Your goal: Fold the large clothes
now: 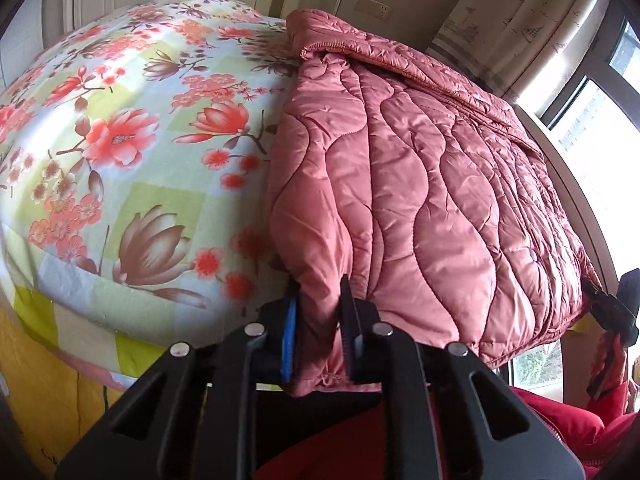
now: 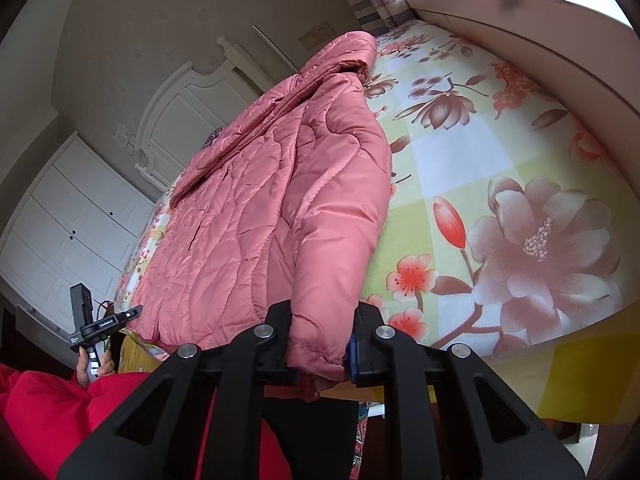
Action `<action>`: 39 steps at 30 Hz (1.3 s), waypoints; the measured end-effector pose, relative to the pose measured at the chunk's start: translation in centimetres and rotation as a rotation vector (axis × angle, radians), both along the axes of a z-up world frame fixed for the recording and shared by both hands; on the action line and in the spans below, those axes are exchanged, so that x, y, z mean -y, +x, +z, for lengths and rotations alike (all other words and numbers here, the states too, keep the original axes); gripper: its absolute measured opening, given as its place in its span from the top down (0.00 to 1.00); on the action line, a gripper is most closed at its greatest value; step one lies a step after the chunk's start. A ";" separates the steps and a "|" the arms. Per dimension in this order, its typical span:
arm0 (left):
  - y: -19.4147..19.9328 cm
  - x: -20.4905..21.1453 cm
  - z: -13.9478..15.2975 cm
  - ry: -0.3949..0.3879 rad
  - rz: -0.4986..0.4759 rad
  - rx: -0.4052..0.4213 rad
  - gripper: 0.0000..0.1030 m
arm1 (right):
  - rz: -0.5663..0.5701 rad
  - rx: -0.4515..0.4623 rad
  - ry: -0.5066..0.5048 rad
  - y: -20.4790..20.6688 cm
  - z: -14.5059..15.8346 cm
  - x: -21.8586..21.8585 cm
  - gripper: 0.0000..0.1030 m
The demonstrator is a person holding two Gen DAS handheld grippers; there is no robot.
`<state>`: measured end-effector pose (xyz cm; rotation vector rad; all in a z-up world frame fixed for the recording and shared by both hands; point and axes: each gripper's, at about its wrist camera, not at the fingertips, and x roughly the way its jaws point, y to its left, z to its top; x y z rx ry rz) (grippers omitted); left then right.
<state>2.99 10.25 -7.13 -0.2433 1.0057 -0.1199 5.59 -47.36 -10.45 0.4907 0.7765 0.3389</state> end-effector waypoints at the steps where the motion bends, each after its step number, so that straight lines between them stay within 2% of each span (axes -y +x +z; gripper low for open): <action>1: 0.1 -0.1 0.0 -0.011 -0.001 -0.011 0.86 | -0.008 -0.009 -0.002 0.0 0.0 -0.1 0.84; 5: -0.3 -0.2 0.0 -0.045 -0.020 -0.048 0.88 | -0.030 -0.040 -0.007 -0.1 0.2 -0.2 0.85; 9: -1.1 -1.1 0.1 -0.129 -0.015 -0.103 0.89 | -0.027 -0.039 0.002 -0.9 0.7 0.1 0.85; 20: -1.9 -2.3 1.6 -0.229 -0.021 -0.097 0.90 | 0.015 0.010 0.037 -2.9 2.9 0.4 0.85; 24: -1.4 -2.8 3.8 -0.302 -0.039 -0.027 0.91 | 0.039 0.058 0.074 -3.4 4.4 0.2 0.85; 27: -1.3 -3.2 5.8 -0.310 -0.057 0.044 0.91 | 0.059 0.094 0.103 -3.4 5.7 0.1 0.85; 30: -0.8 -3.3 6.7 -0.331 -0.064 0.068 0.91 | 0.078 0.128 0.147 -3.3 6.6 0.1 0.85; 34: 0.1 -3.2 8.1 -0.342 -0.086 0.107 0.92 | 0.089 0.159 0.149 -3.1 8.1 -0.2 0.85; 39: 1.3 -3.5 11.2 -0.371 -0.121 0.203 0.92 | 0.107 0.234 0.196 -2.2 11.1 0.0 0.85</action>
